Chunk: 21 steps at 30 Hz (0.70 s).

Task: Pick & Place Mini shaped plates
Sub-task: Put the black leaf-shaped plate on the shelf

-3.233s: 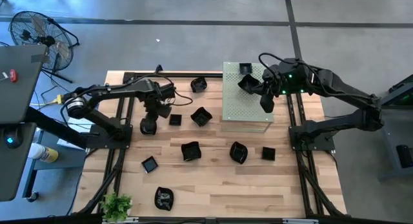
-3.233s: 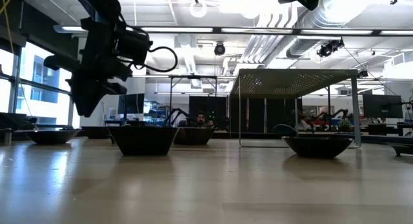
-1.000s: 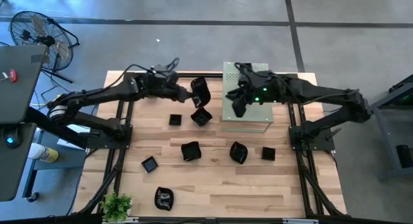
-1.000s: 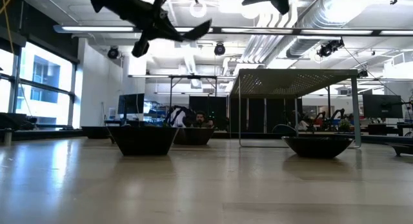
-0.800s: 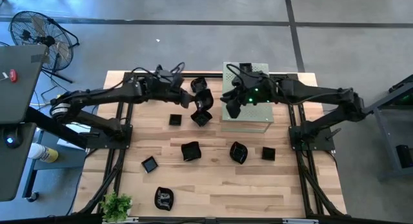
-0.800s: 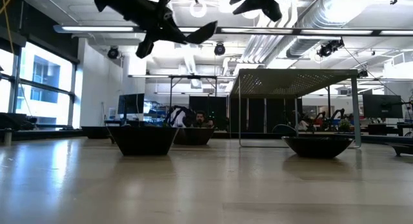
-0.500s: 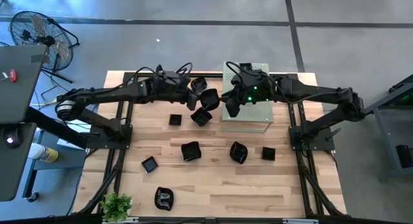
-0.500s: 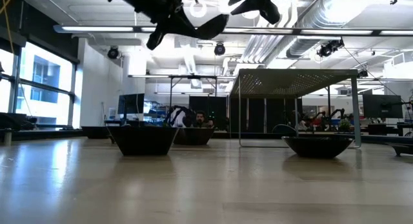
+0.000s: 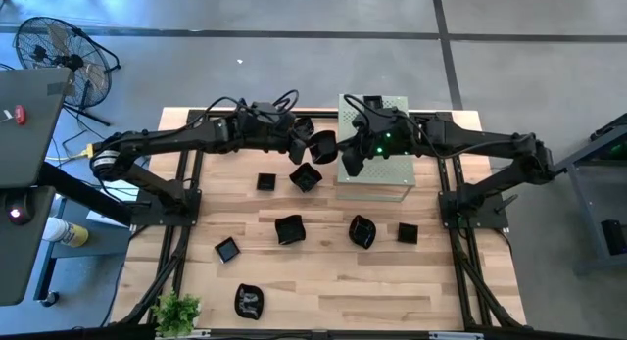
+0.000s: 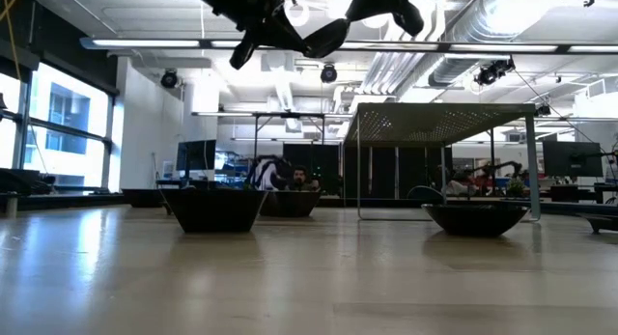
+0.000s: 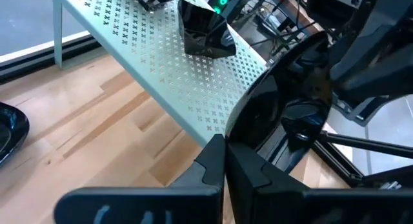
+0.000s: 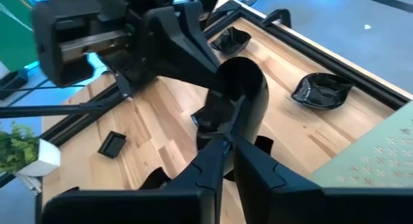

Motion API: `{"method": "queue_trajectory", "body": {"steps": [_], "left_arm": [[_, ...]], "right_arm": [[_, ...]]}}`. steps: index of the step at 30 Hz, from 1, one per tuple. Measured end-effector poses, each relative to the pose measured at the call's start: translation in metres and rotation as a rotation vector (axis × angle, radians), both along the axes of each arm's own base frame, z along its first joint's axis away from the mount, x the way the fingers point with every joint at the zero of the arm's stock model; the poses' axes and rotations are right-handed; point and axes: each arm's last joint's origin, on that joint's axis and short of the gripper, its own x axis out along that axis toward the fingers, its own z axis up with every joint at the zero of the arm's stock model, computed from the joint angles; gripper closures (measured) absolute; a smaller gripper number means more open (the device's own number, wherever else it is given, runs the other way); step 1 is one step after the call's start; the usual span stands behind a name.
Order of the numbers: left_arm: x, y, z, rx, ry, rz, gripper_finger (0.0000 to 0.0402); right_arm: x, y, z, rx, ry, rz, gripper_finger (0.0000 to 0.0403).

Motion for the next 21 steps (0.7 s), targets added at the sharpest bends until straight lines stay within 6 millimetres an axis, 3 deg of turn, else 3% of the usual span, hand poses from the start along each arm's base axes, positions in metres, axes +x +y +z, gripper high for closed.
{"method": "queue_trajectory", "body": {"steps": [6, 16, 21], "left_arm": [[0.0, -0.0001, 0.0, -0.002, -0.001, -0.004, 0.0401], [0.0005, 0.0002, 0.0014, -0.003, -0.014, -0.011, 0.0401], [0.0009, -0.0001, 0.0029, -0.001, -0.024, -0.014, 0.0401]], "right_arm": [[-0.0004, -0.0011, -0.0002, -0.014, 0.005, -0.032, 0.0385], [-0.0014, -0.0018, -0.0013, -0.004, 0.015, -0.069, 0.0331], [-0.0022, -0.0021, -0.0034, -0.007, 0.038, -0.082, 0.0326]]}}
